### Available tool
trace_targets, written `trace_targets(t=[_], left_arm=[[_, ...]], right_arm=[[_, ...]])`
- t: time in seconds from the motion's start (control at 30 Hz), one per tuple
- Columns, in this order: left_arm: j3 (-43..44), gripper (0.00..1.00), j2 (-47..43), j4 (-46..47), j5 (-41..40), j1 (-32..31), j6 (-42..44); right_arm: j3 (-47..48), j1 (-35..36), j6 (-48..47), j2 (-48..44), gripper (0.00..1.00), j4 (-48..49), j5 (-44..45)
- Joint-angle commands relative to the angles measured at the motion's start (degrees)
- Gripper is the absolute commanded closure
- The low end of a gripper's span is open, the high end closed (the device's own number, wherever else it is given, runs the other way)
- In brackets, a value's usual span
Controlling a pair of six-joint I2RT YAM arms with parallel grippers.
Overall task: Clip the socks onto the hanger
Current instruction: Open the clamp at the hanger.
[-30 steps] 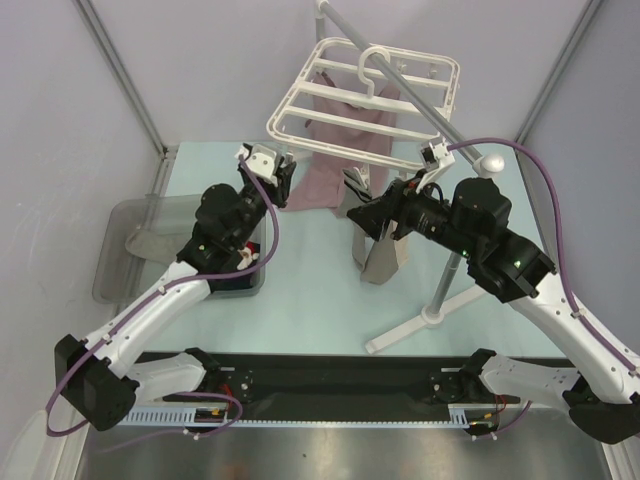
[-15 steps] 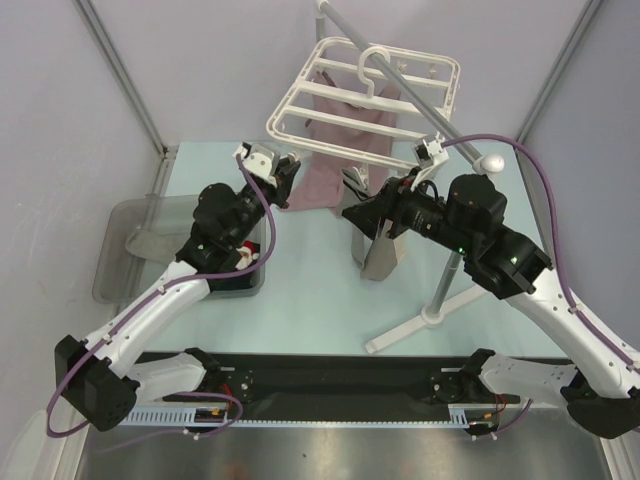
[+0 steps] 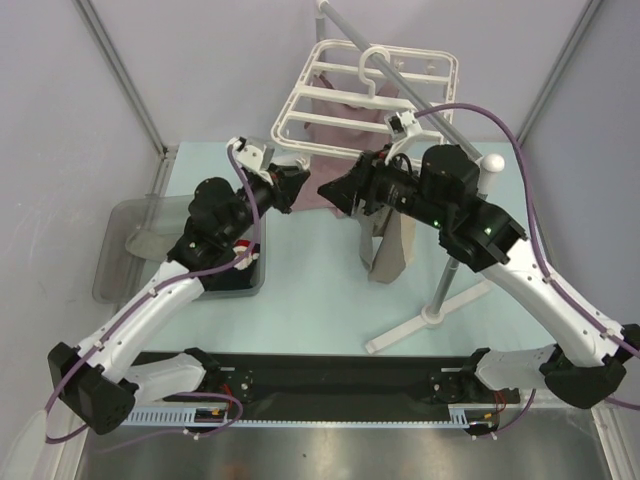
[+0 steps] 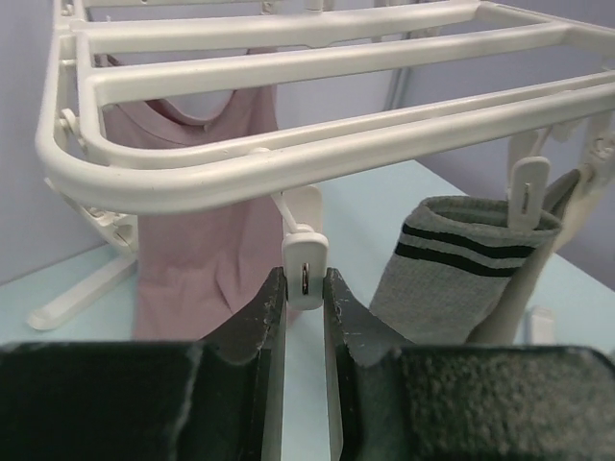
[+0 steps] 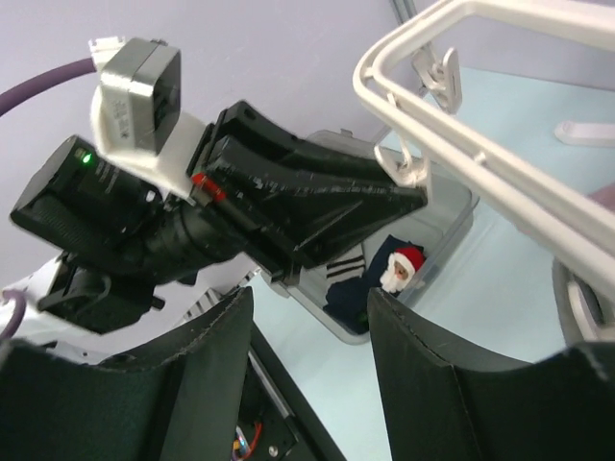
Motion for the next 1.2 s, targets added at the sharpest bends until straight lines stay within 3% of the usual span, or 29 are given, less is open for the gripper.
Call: trace_targets(t=[0.0,0.53,1.17], left_arm=[[3.5,1.00,-2.4,-3.4,3.8,0.5,-6.6],[7.0,1.00,-3.3,-11.2,9.2,0.5,-11.5],[9.2,1.00,-1.9,-12.5,10.1,0.5,-12.2]], right_arm=[[4.8,0.5,1.0,3.2,0.43,1.9,-0.6],[10.7,1.7,-0.3,10.5,0.41,0.7,6.9],[9.3,4.8,-2.6,12.7,0.52,2.1,17.8]])
